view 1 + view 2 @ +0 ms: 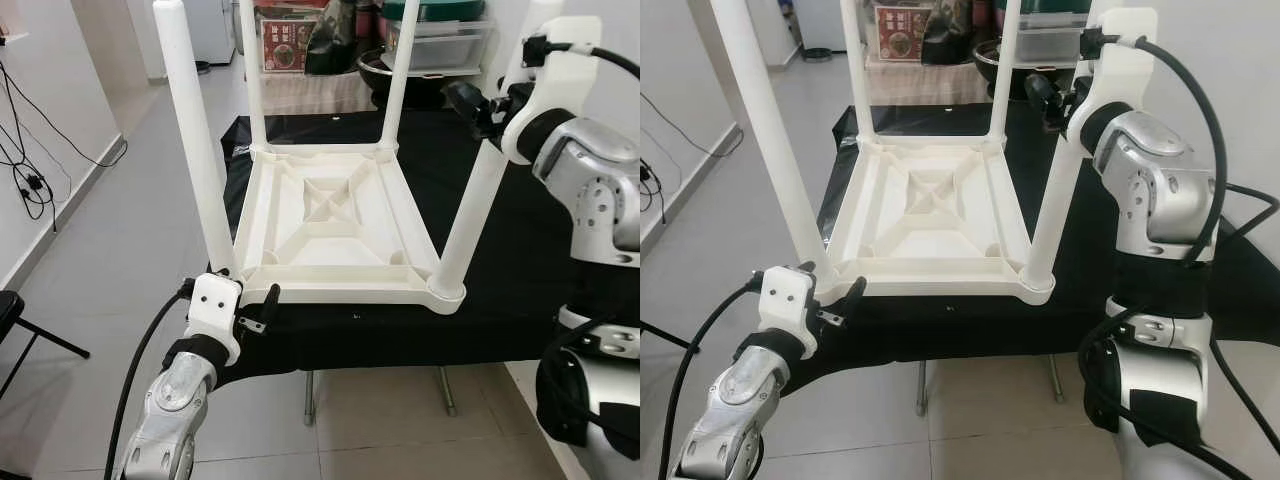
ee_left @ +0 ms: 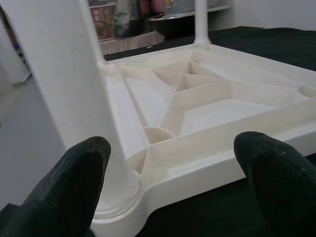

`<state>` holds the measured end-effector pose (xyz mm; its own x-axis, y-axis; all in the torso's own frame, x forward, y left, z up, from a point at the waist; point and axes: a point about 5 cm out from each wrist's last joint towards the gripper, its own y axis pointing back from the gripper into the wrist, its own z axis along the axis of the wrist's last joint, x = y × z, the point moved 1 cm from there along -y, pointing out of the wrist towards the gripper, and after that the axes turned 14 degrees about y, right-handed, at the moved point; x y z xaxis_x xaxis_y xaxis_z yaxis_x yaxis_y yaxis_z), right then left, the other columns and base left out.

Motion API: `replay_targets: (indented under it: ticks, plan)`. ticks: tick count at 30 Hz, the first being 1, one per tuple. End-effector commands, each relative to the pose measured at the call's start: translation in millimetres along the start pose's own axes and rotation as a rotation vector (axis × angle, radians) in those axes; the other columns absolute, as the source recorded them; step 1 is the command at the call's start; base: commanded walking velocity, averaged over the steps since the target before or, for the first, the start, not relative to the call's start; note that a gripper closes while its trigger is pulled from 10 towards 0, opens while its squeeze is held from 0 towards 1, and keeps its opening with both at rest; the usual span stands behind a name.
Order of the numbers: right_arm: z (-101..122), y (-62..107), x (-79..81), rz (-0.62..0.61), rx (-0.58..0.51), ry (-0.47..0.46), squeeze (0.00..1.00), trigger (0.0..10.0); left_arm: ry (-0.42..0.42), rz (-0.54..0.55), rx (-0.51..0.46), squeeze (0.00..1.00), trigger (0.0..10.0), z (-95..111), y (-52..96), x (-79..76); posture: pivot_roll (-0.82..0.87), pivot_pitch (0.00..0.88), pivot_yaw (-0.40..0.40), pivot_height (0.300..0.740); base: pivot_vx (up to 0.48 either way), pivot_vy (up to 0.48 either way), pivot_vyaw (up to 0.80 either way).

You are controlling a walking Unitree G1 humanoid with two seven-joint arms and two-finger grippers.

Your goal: Building children table

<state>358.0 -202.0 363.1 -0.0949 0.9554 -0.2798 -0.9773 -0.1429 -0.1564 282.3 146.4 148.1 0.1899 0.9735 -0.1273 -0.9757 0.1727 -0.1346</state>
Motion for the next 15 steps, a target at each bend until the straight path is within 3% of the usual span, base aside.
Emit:
replay_targets:
  ticks: [1, 10, 15]
  plan:
    - [2.9, -0.8, 0.9, 0.016, 0.0, -0.017, 0.0, 0.0, 0.001, 0.037, 0.013, 0.0, 10.0, -3.1, 3.5, 5.3, -0.07, 0.046, -0.046, 0.74, 0.0, 0.0, 0.0]
    - [-2.2, -2.2, 7.4, 0.037, 0.031, -0.037, 0.0, 0.0, -0.022, 0.193, -0.011, 0.0, 10.0, 1.1, 3.3, 29.8, -0.07, 0.042, -0.045, 0.74, 0.0, 0.0, 0.0]
    - [-2.1, -1.4, 7.4, 0.039, 0.037, -0.041, 0.0, 0.0, -0.035, 0.228, -0.013, 0.0, 10.0, 1.4, 6.6, 34.6, -0.07, 0.046, -0.042, 0.74, 0.0, 0.0, 0.0]
